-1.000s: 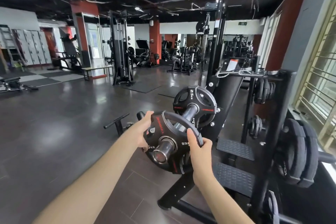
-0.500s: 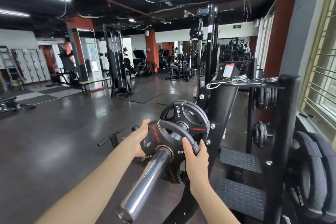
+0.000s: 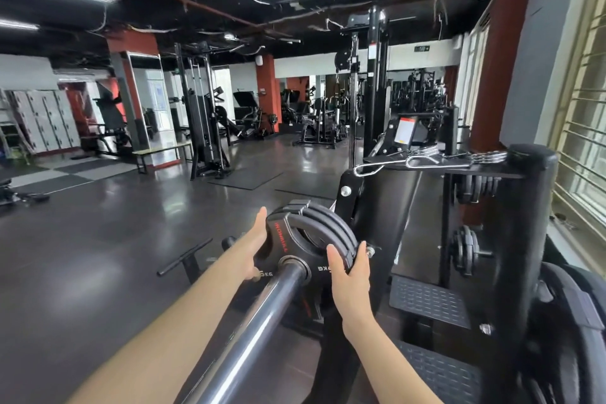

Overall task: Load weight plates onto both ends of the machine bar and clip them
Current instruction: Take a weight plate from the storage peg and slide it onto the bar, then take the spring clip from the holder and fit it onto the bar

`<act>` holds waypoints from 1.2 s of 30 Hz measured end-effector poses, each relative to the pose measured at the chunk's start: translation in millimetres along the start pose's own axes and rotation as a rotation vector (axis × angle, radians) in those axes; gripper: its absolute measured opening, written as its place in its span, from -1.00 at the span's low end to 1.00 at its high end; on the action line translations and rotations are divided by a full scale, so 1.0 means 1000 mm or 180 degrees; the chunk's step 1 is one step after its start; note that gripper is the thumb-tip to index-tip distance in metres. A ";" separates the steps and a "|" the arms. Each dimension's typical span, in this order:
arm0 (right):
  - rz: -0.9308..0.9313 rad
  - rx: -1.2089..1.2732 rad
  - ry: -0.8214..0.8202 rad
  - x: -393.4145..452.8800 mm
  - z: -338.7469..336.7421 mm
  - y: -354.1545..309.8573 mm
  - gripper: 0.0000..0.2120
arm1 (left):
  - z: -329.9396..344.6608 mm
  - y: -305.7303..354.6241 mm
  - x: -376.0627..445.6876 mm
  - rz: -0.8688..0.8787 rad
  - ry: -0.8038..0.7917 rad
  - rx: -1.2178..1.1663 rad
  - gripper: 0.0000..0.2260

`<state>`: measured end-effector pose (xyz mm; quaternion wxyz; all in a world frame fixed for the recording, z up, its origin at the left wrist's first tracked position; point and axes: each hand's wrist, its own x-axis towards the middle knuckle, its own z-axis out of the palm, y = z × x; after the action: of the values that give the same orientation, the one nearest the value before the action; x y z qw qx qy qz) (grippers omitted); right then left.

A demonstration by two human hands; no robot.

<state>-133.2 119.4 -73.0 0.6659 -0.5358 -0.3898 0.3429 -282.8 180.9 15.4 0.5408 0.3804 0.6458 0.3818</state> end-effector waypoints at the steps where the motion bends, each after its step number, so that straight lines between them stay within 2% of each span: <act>1: -0.0053 0.0066 -0.0003 0.001 0.001 0.000 -0.15 | 0.002 0.003 0.005 -0.0060 -0.0034 -0.0010 -0.38; 6: -0.0173 0.0178 0.0039 0.003 0.002 0.005 -0.19 | -0.006 0.005 0.014 -0.0087 -0.0070 0.0109 -0.17; 10: -0.0167 0.0090 -0.0012 0.004 -0.001 0.003 -0.16 | -0.006 0.005 0.004 -0.0051 -0.0228 0.0159 -0.22; 12: -0.0199 -0.0001 -0.0010 0.003 -0.002 -0.002 -0.08 | -0.007 0.008 0.009 0.0247 -0.0037 0.0360 -0.27; 14: -0.0296 -0.0110 0.0004 0.005 -0.005 -0.007 -0.01 | -0.007 0.014 0.015 0.0841 0.0248 0.0743 -0.33; 16: -0.0406 -0.0153 -0.0029 0.009 -0.007 -0.017 -0.08 | -0.003 0.023 0.013 0.1365 0.0293 0.0928 -0.37; 19: -0.0585 -0.0610 -0.0173 0.018 -0.007 -0.028 -0.19 | 0.007 0.030 0.005 0.1727 0.0046 0.1305 -0.38; 21: -0.0662 -0.0959 -0.0340 0.018 -0.001 -0.030 -0.25 | 0.014 0.029 0.001 0.1813 0.0019 0.1782 -0.30; 26: -0.0710 -0.1235 -0.0336 0.016 0.001 -0.026 -0.34 | 0.022 0.028 -0.005 0.2040 0.0322 0.2374 -0.35; 36: -0.0750 -0.1420 -0.0394 0.014 0.000 -0.026 -0.39 | 0.028 0.032 -0.006 0.2039 0.0330 0.2881 -0.39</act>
<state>-125.9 126.4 -45.9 0.5414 -0.5983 -0.5555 0.2007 -252.0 191.5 43.0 0.1478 0.7327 0.6232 0.2299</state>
